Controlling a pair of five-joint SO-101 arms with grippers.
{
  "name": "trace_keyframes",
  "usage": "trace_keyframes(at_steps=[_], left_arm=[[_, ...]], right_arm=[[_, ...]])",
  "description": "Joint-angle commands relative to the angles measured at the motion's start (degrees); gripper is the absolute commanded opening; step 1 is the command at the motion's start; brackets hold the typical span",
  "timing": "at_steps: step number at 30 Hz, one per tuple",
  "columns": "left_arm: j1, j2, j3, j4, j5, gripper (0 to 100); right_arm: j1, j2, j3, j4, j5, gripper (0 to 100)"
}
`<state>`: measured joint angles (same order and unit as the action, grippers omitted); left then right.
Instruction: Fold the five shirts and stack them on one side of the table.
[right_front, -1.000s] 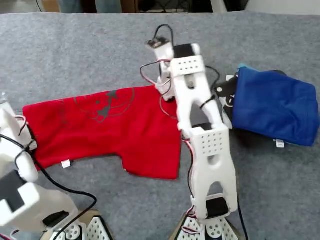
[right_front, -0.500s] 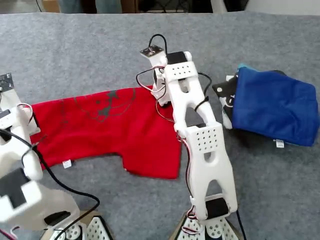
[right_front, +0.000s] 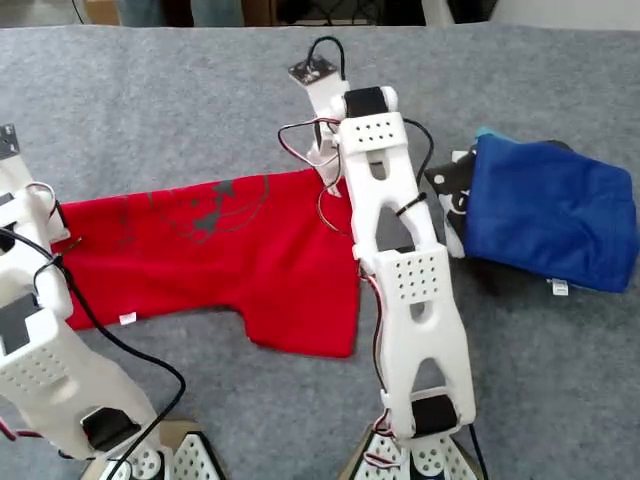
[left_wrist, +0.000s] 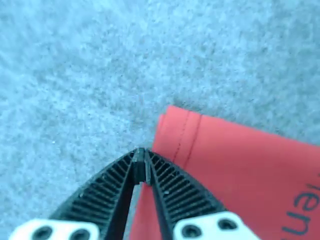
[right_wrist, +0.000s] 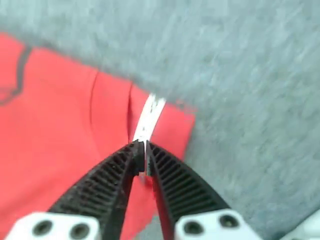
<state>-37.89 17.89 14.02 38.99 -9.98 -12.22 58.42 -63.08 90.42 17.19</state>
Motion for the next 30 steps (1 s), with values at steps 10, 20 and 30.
trace_keyframes(at_steps=[10, 20, 30], left_arm=[[-0.3, -3.2, -4.8, 8.1, -3.3, 3], [1.8, -10.8, -10.9, 20.6, -6.2, 3], [3.2, 2.8, -8.1, 4.4, -5.7, 3]], right_arm=[[2.3, 9.2, -5.8, -7.6, -0.4, 2.2], [2.7, 9.3, -24.0, 3.3, -0.1, 2.2], [-3.9, 9.4, -32.7, 7.1, -0.3, 2.2]])
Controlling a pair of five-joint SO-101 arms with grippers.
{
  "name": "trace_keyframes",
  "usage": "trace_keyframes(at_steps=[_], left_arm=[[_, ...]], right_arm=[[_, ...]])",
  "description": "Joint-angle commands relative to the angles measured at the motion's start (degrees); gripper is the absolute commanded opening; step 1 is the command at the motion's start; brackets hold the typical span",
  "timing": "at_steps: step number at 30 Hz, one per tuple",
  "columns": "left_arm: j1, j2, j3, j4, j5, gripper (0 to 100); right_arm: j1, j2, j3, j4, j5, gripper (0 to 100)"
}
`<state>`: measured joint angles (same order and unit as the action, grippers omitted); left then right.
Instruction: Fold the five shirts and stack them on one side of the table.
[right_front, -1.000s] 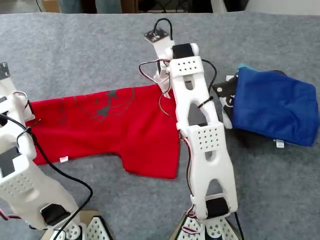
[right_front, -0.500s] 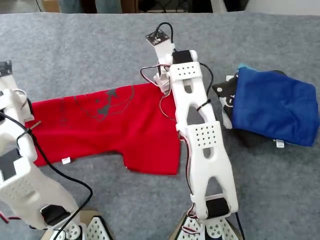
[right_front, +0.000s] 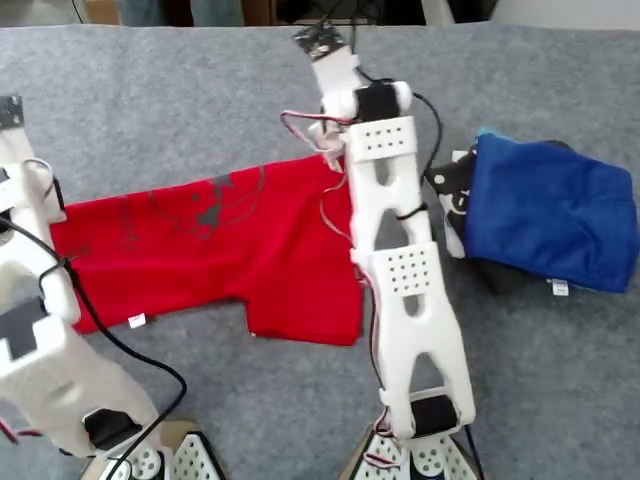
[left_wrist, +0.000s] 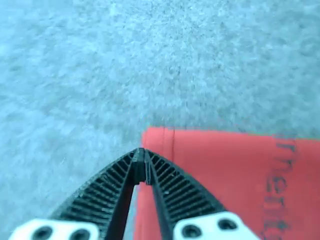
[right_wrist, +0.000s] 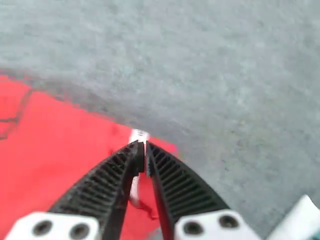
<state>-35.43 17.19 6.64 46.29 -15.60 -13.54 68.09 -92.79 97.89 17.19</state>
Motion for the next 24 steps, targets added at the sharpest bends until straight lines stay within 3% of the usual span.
trace_keyframes(at_steps=[1, 6, 11, 19, 24], left_arm=[[1.0, 5.6, -1.5, -2.9, 0.3, 3], [-0.1, 10.4, -7.3, -2.4, 5.4, 3], [0.0, 10.5, -7.3, -2.4, 5.9, 3], [0.0, 10.5, -7.2, -2.4, 5.9, 3], [-0.1, 10.5, -7.2, -2.4, 5.9, 3]], right_arm=[[-2.7, -0.3, -2.9, -0.6, -0.3, 2.2], [-0.5, -0.3, -2.9, -1.5, -0.4, 2.2], [2.8, -0.3, -2.7, -1.2, -0.4, 2.2], [-3.5, 0.1, 0.3, -2.0, -0.1, 2.5], [-1.8, 5.8, 9.0, -8.6, -0.4, 2.2]])
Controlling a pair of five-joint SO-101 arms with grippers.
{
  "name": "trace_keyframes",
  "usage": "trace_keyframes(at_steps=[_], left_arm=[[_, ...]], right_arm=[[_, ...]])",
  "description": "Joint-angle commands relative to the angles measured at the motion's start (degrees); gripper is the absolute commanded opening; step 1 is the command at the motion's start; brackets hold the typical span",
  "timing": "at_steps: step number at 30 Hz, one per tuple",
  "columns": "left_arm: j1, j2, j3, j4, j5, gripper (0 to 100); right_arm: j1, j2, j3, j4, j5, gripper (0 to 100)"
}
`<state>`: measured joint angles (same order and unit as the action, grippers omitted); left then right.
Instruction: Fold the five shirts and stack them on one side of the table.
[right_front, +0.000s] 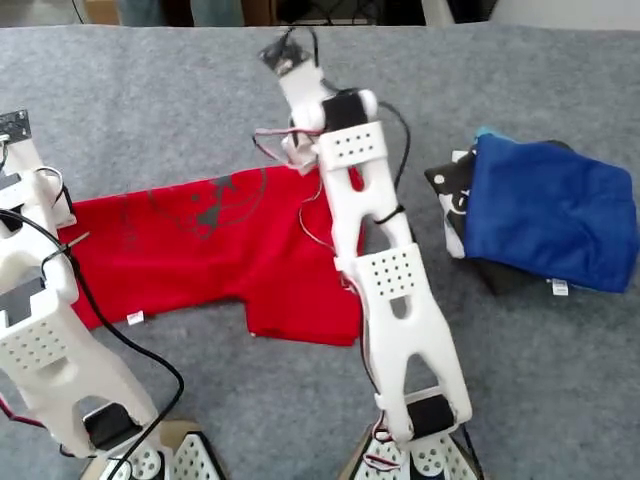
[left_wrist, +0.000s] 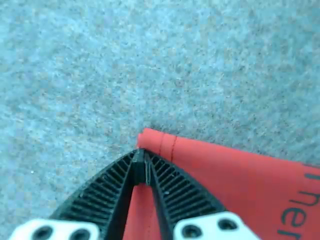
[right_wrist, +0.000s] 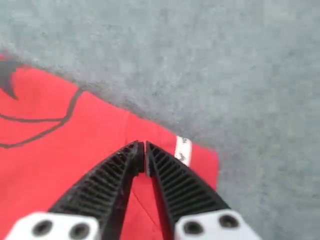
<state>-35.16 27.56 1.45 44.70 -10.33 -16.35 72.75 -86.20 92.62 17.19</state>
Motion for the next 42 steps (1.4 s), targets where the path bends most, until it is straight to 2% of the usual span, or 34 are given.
trace_keyframes(at_steps=[1, 5, 11, 23, 27, 31, 36, 42], left_arm=[[-0.5, 0.2, -2.0, -0.8, 0.6, 3], [-0.3, 0.4, -2.5, 0.6, 0.5, 3], [-0.3, 0.4, -2.6, 1.1, 0.5, 3], [-0.5, 0.3, -2.6, 1.1, 0.5, 3], [-0.5, 0.3, -2.6, 1.1, 0.5, 3], [-0.5, 0.2, -2.6, 1.1, 0.5, 3], [-0.3, 0.2, -2.6, 1.1, 0.5, 3], [-0.4, 0.2, -2.6, 1.1, 0.5, 3]], right_arm=[[1.8, 2.4, 2.8, -4.3, -0.4, 2.2], [4.5, 3.9, 0.7, -4.7, -0.4, 2.2], [1.9, 1.3, -10.2, 5.2, 0.1, 2.5], [0.4, -13.7, -5.3, 8.8, 1.5, 2.6], [-2.3, -23.2, 10.0, 8.9, 2.5, 10.5], [-5.2, -36.9, 34.5, 8.7, 12.0, 20.3], [-8.8, -53.8, 63.3, 6.9, 20.7, 16.2], [-12.2, -69.1, 94.4, -4.0, 26.9, 14.6]])
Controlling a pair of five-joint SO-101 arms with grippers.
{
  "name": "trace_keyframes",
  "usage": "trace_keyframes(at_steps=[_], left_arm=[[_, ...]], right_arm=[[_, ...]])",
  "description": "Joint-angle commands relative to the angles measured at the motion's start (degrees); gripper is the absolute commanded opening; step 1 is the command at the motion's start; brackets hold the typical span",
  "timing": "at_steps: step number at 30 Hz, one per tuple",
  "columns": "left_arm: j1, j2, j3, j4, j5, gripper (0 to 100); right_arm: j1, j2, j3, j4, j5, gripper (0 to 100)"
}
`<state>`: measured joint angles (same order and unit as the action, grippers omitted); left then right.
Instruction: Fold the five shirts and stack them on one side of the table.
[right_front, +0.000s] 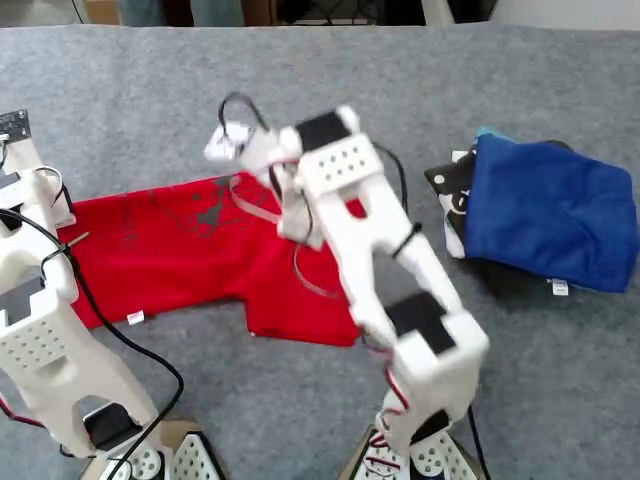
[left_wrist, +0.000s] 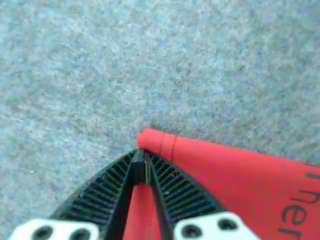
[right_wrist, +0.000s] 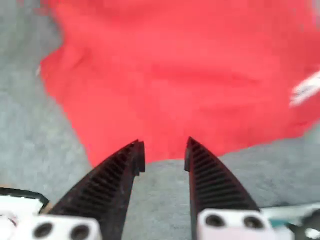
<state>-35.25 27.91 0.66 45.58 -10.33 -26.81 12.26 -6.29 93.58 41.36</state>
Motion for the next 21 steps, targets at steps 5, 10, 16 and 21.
trace_keyframes(at_steps=[5, 10, 16, 21], left_arm=[[-0.5, -0.3, -1.8, 0.3, 0.5, 3], [-0.4, -0.3, -1.8, 0.4, 0.5, 3], [-0.3, -0.3, -1.8, 0.4, 0.5, 3], [-0.3, -0.3, -1.8, 0.4, 0.5, 3]], right_arm=[[-5.5, -17.5, 32.4, -11.9, 5.2, 28.3], [-11.2, -21.4, 43.6, -17.4, 5.7, 29.6], [-14.1, -23.7, 50.6, -25.5, 5.5, 24.0], [-14.1, -23.5, 53.3, -30.8, 5.5, 21.5]])
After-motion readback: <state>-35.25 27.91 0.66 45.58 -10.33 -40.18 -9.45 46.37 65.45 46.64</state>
